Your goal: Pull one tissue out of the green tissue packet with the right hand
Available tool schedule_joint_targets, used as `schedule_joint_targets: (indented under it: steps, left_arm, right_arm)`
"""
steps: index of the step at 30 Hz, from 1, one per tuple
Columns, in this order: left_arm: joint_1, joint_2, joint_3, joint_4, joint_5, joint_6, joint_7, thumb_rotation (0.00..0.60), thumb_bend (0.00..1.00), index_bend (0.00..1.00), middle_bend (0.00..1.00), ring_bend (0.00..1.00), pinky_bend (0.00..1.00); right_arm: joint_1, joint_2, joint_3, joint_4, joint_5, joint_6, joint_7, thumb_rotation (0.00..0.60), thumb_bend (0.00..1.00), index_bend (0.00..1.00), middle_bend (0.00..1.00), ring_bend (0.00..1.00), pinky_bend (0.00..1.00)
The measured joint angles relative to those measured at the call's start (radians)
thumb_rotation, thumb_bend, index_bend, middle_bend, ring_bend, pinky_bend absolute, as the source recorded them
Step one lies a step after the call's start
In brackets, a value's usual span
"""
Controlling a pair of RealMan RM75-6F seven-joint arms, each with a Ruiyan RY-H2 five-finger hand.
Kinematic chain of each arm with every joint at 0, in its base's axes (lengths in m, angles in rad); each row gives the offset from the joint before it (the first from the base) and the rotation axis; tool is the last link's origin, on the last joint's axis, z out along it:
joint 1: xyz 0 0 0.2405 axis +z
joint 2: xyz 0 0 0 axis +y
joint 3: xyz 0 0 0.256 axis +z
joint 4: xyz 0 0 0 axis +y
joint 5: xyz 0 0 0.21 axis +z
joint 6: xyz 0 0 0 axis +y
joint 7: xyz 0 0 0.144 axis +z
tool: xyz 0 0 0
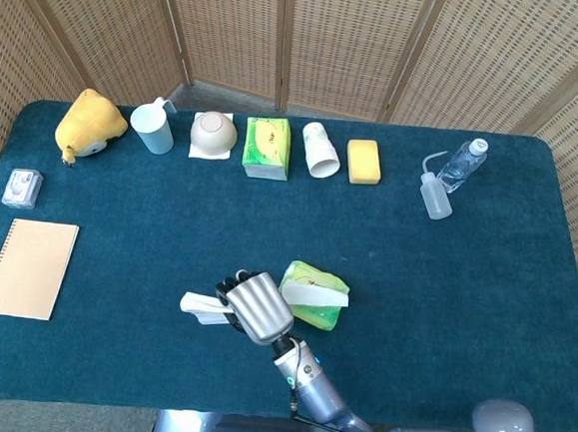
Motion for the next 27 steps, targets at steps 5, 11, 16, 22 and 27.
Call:
schedule_joint_targets:
  steps: [5,11,16,22,27]
  left_arm:
    - [-0.001,0.0,0.001,0.002,0.002,-0.003,-0.003,0.6,0.0,0.0,0.0,0.0,0.01]
    - [-0.002,-0.002,0.004,0.001,0.01,-0.005,0.006,0.6,0.0,0.0,0.0,0.0,0.01]
    - [0.0,-0.003,0.006,-0.004,0.017,-0.003,0.016,0.6,0.0,0.0,0.0,0.0,0.01]
    - [0.004,-0.005,0.008,-0.006,0.023,0.007,0.019,0.6,0.0,0.0,0.0,0.0,0.01]
    - [0.004,-0.004,0.011,-0.007,0.031,0.007,0.023,0.6,0.0,0.0,0.0,0.0,0.01]
  right_arm:
    - [0.014,0.003,0.02,-0.001,0.07,-0.038,-0.016,0.6,0.19,0.0,0.0,0.01,0.39]
    - [0.016,0.043,0.047,-0.069,0.122,-0.028,-0.073,0.6,0.05,0.0,0.0,0.0,0.18]
    - [0.002,0.121,0.045,-0.15,0.134,-0.018,-0.088,0.6,0.0,0.0,0.0,0.0,0.14]
    - [-0.04,0.258,0.013,-0.227,0.086,0.011,-0.056,0.6,0.0,0.0,0.0,0.0,0.14]
    - [-0.094,0.394,-0.045,-0.226,-0.035,0.057,0.035,0.6,0.0,0.0,0.0,0.0,0.14]
